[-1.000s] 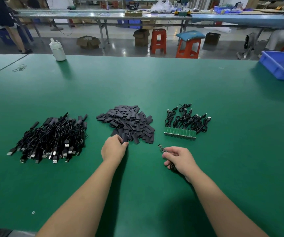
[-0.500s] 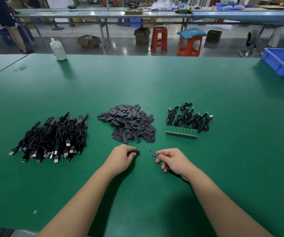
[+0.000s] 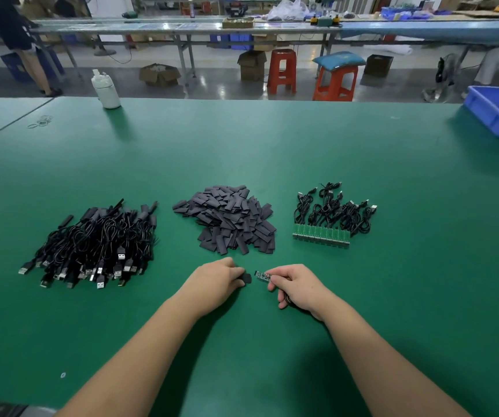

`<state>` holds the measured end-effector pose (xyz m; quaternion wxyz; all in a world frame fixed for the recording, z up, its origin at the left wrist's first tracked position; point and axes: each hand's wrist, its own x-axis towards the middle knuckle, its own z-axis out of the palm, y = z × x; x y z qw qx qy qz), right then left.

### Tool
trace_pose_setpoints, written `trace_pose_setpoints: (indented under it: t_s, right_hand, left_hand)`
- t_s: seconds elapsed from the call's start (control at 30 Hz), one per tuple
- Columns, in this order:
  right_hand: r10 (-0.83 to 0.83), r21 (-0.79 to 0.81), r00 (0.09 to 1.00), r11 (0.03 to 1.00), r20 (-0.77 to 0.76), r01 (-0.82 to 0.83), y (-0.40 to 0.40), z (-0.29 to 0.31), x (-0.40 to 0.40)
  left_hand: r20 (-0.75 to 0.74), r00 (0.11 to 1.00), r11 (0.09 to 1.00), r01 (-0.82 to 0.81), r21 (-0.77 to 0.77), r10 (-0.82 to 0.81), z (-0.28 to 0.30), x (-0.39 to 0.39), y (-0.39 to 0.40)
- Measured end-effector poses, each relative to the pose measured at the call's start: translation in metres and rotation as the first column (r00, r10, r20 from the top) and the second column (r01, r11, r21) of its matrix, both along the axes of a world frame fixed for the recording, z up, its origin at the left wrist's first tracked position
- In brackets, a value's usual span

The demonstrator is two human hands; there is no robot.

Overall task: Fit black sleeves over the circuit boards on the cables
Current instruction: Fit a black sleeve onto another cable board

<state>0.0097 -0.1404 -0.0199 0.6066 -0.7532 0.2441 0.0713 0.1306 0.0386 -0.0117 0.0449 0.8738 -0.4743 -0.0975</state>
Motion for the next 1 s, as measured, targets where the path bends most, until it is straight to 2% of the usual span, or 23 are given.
trace_pose_setpoints:
  t_s: [0.13,0.43,0.93,1.0]
  right_hand:
    - [-0.004,0.027,1.0,1.0,0.003,0.004,-0.003,-0.005,0.0]
    - [-0.013,0.103,1.0,0.995,0.021,0.011,-0.003,-0.007,-0.001]
    - [-0.023,0.128,1.0,0.992,0.022,0.02,-0.002,-0.003,-0.004]
    - [-0.02,0.12,1.0,0.993,0.022,0.017,-0.002,-0.002,-0.004]
  left_hand:
    - [-0.132,0.991,0.985,-0.03,-0.169,0.007,-0.001,-0.002,0.001]
    - [-0.161,0.987,0.922,-0.057,-0.383,-0.006,-0.003,-0.003,-0.002]
    - [-0.067,0.996,0.931,0.03,-0.365,-0.058,-0.005,-0.012,-0.004]
    - [-0.093,0.994,0.926,0.013,-0.377,-0.051,-0.008,-0.015,-0.006]
